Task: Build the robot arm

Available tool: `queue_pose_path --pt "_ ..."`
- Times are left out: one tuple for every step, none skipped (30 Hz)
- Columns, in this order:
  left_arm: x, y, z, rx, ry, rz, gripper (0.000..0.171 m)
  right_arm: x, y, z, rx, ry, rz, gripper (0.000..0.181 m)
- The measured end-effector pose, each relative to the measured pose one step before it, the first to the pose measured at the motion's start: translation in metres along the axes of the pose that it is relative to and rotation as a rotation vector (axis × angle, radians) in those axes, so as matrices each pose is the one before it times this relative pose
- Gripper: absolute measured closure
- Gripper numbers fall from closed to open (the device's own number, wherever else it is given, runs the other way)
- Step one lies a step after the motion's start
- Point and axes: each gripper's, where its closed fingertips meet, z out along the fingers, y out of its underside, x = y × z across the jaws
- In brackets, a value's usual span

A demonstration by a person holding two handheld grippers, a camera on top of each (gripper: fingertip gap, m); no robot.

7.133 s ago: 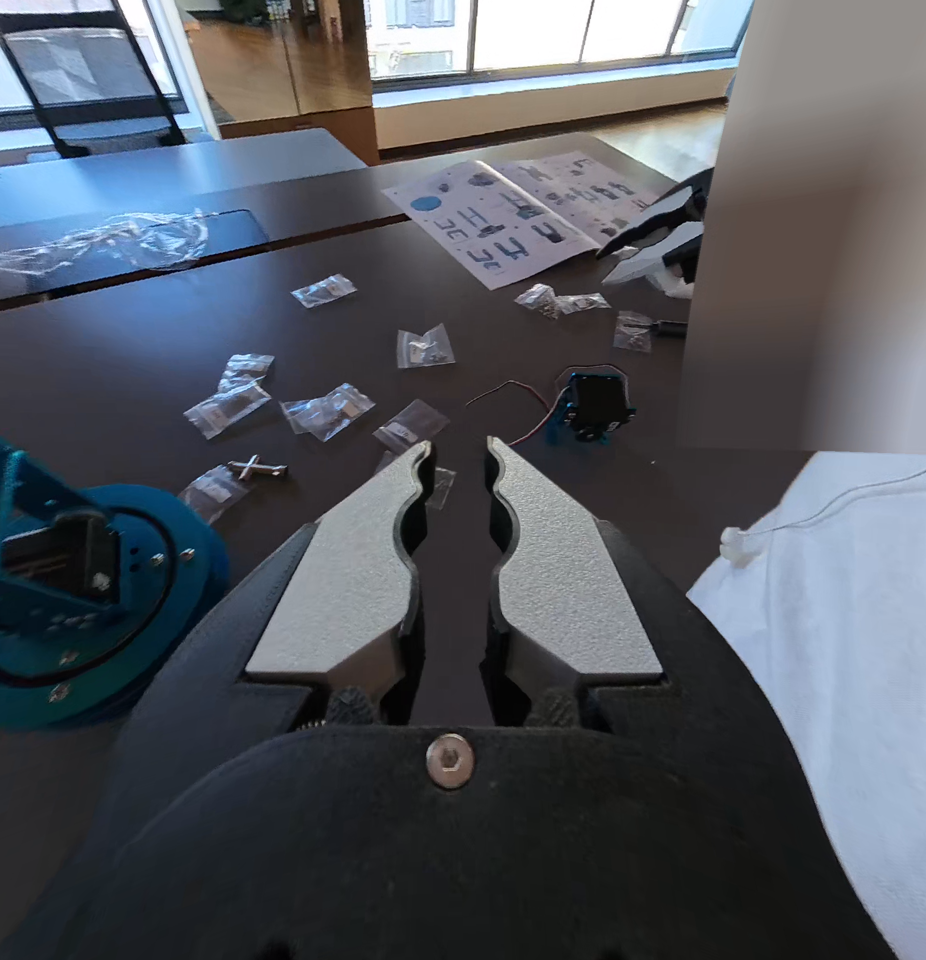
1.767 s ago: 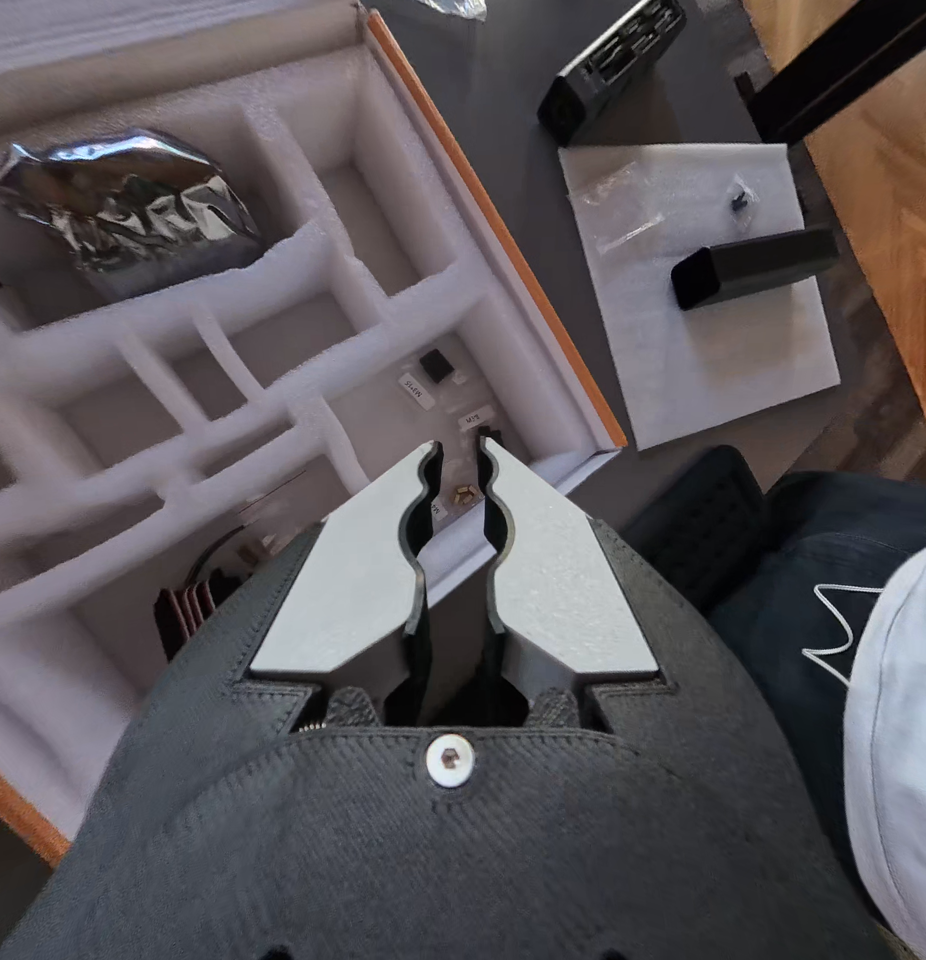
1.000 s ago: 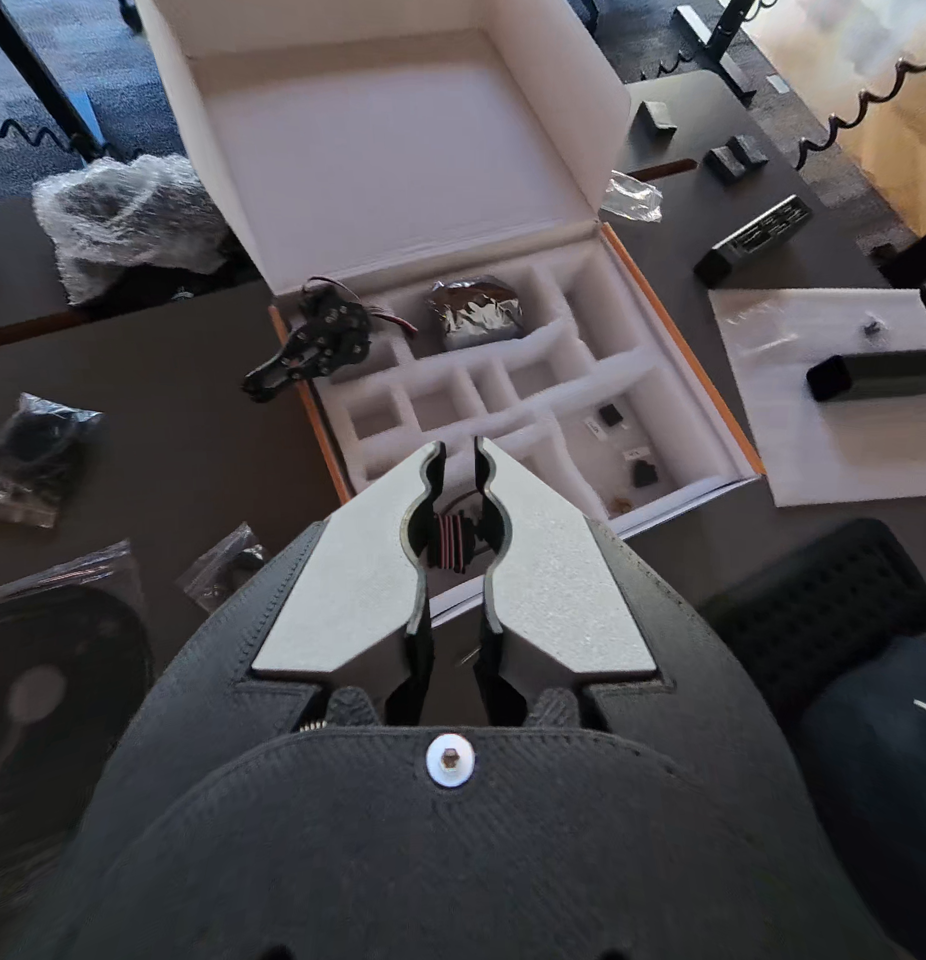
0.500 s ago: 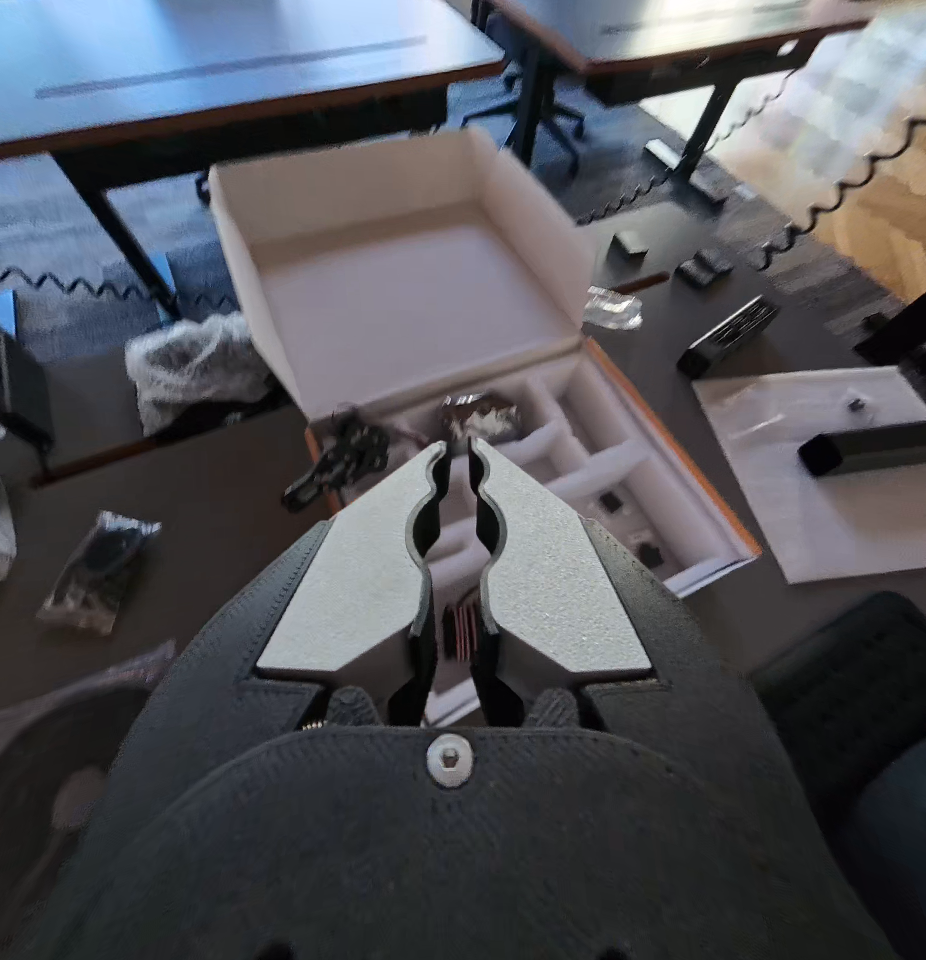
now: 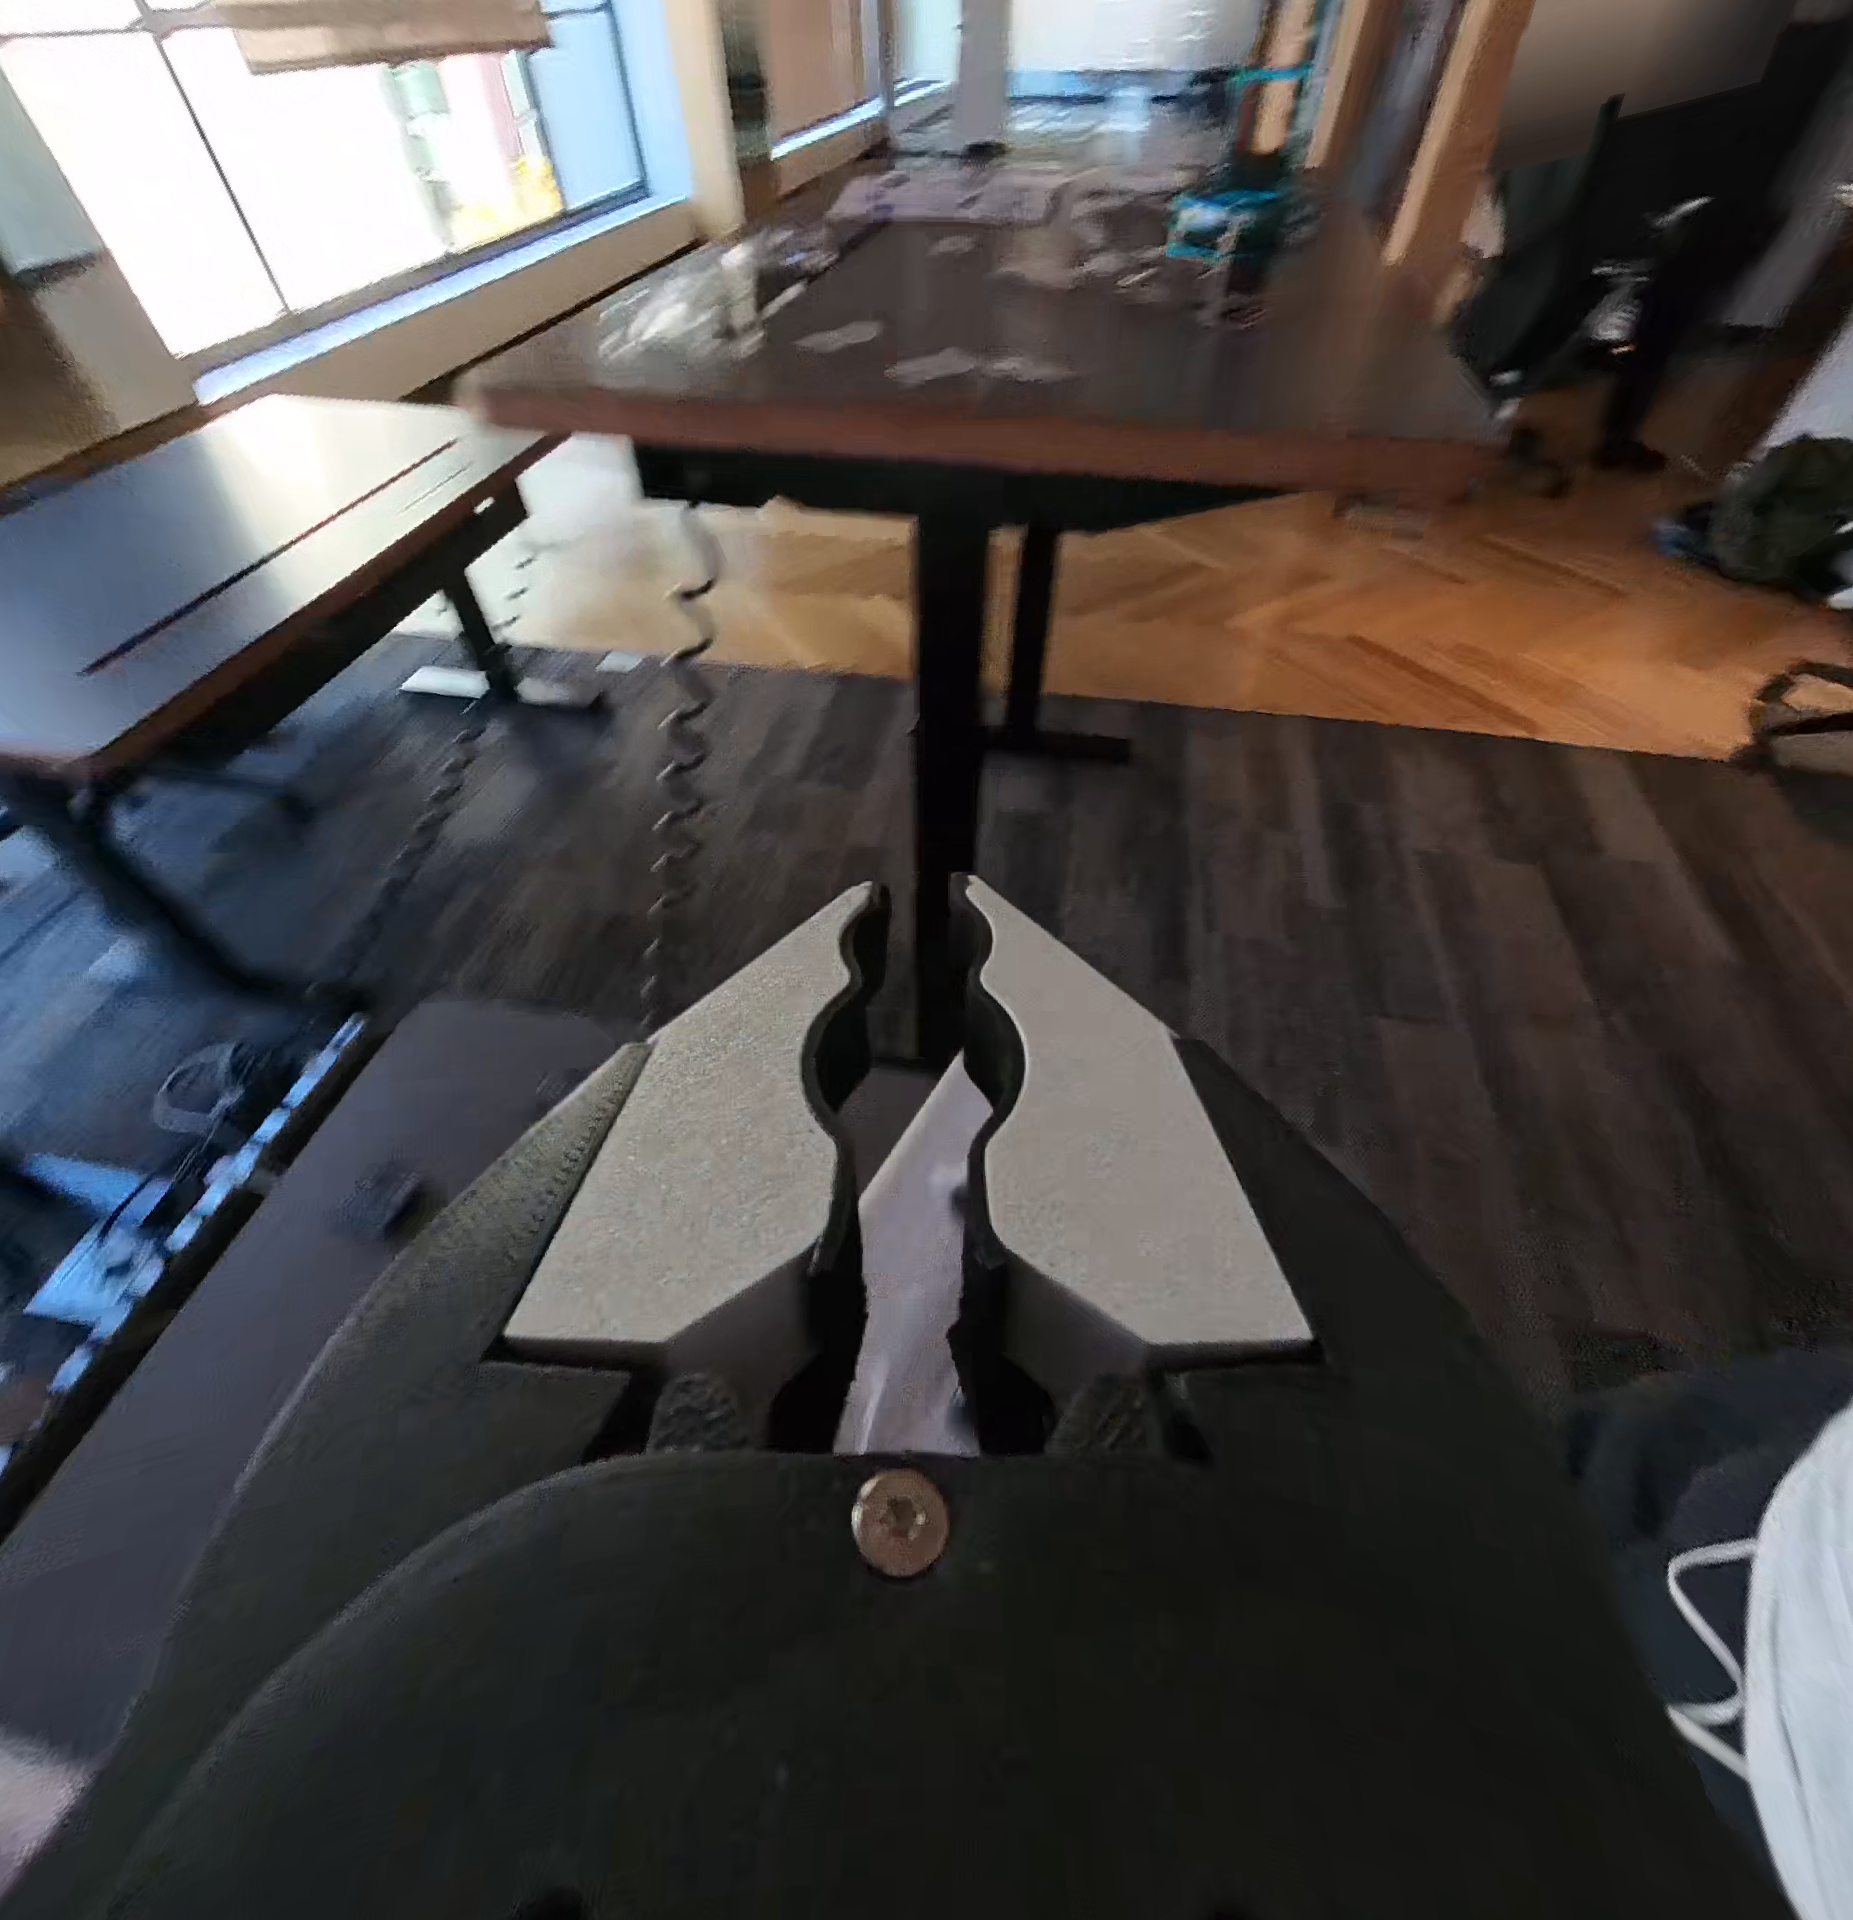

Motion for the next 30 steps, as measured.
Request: queue_pose_path --pt "0.02448 -0.01458 0.02817 0.02530 0.0409 0.0066 0.160 0.03055 0.02559 -0.01851 -0.0120 0.0571 0.0275 0.154" --pt "0.02663 -0.01560 0.03139 0.02863 0.0472 -0.0070 0.158 0.03133 0.02552 -0.01731 -0.0100 0.0507 0.0303 0.155" --pt "0.02609 -0.01297 0.02992 0.02749 0.0512 -0.0181 0.157 0.03207 0.02518 -0.01590 -0.0087 0.0474 0.0314 0.155" --pt "0.02487 -0.01126 0.03125 0.02548 0.0471 -0.0245 0.156 0.03270 0.02456 -0.01454 -0.0063 0.0465 0.0282 0.156" --pt "0.02202 -0.00959 0.03203 0.02355 0.0372 -0.0228 0.155 0.03271 0.02476 -0.01281 -0.0094 0.0441 0.0234 0.157" --pt "0.01838 -0.00668 0.03102 0.02071 0.0245 -0.0164 0.154 0.03237 0.02616 -0.01154 -0.0253 0.0424 0.0236 0.158" --pt "0.01561 -0.00609 0.03256 0.02068 0.0169 -0.0068 0.153 0.03186 0.02652 -0.01010 -0.0360 0.0435 0.0260 0.158" --pt "0.01409 -0.00481 0.03241 0.01988 0.0185 -0.0017 0.153 0.03059 0.02441 -0.00824 -0.0326 0.0410 0.0272 0.158" --pt "0.01313 -0.00280 0.03097 0.00471 0.0286 -0.0071 0.153 0.02838 0.02081 -0.00594 -0.0258 0.0356 0.0298 0.159" --pt "0.01436 -0.00263 0.02829 -0.01429 0.0419 -0.0128 0.153 0.02576 0.01641 -0.00374 -0.0183 0.0288 0.0332 0.160" --pt "0.01331 -0.00241 0.02684 -0.02139 0.0455 -0.0100 0.151 0.02261 0.01134 -0.00106 -0.0093 0.0188 0.0383 0.161" --pt "0.01041 -0.00336 0.02232 -0.01851 0.0354 0.0020 0.149 0.01854 0.00603 0.00228 0.0006 0.0046 0.0411 0.162" --pt "0.00682 -0.00337 0.01991 -0.00920 0.0159 0.0152 0.149 0.01487 0.00162 0.00585 0.0101 -0.0053 0.0390 0.163" --pt "0.00395 -0.00308 0.01744 -0.00222 0.0022 0.0222 0.149 0.01195 -0.00157 0.00976 0.0166 -0.0084 0.0339 0.163" --pt "0.00301 -0.00052 0.01622 -0.00620 0.0000 0.0219 0.149 0.00901 -0.00426 0.01359 0.0212 -0.0097 0.0285 0.163" --pt "0.00219 0.00147 0.01787 -0.01637 0.0005 0.0145 0.150 0.00546 -0.00668 0.01742 0.0261 -0.0148 0.0261 0.163" --pt "-0.00078 0.00332 0.01374 -0.02088 0.0052 0.0033 0.150 0.00080 -0.00885 0.02077 0.0276 -0.0265 0.0275 0.163" --pt "-0.00009 0.00237 0.01360 -0.01738 0.0124 -0.0065 0.149 -0.00373 -0.01044 0.02328 0.0259 -0.0372 0.0327 0.163" --pt "-0.00110 -0.00002 0.01383 -0.01010 0.0133 -0.0091 0.148 -0.00792 -0.01224 0.02509 0.0260 -0.0496 0.0347 0.161" --pt "-0.00323 -0.00142 0.01186 -0.00092 0.0070 -0.0072 0.147 -0.01133 -0.01297 0.02630 0.0247 -0.0619 0.0277 0.159" --pt "-0.00661 -0.00022 0.00908 0.00607 0.0043 -0.0002 0.147 -0.01200 -0.01308 0.02703 0.0231 -0.0647 0.0113 0.159" --pt "-0.00615 -0.00213 0.01249 0.00994 0.0012 0.0043 0.147 -0.01028 -0.01184 0.02743 0.0155 -0.0572 -0.0070 0.158" --pt "-0.00764 -0.00168 0.01227 0.01554 -0.0023 0.0050 0.147 -0.00773 -0.01125 0.02725 0.0114 -0.0498 -0.0164 0.159" --pt "-0.00809 -0.00140 0.01358 0.02080 -0.0010 0.0069 0.147 -0.00537 -0.01054 0.02677 0.0071 -0.0472 -0.0248 0.159" --pt "-0.00862 0.00003 0.01316 0.01390 -0.0019 0.0087 0.148 -0.00193 -0.00927 0.02614 -0.0080 -0.0389 -0.0277 0.159" --pt "-0.00941 0.00100 0.01246 -0.00806 -0.0084 0.0040 0.148 0.00147 -0.00836 0.02418 -0.0254 -0.0287 -0.0273 0.157" --pt "-0.00855 0.00007 0.01198 -0.01388 -0.0059 0.0050 0.146 0.00268 -0.01071 0.02088 -0.0202 -0.0260 -0.0259 0.153" --pt "-0.00638 -0.00288 0.01024 -0.00076 0.0000 0.0118 0.146 0.00327 -0.01346 0.01789 0.0043 -0.0271 -0.0299 0.153" --pt "-0.00559 -0.00336 0.00923 0.00652 0.0010 0.0143 0.146 0.00503 -0.01271 0.01637 0.0169 -0.0237 -0.0305 0.153" --pt "-0.00559 -0.00140 0.00933 -0.00380 0.0004 0.0101 0.146 0.00667 -0.00878 0.01588 0.0086 -0.0234 -0.0242 0.153"
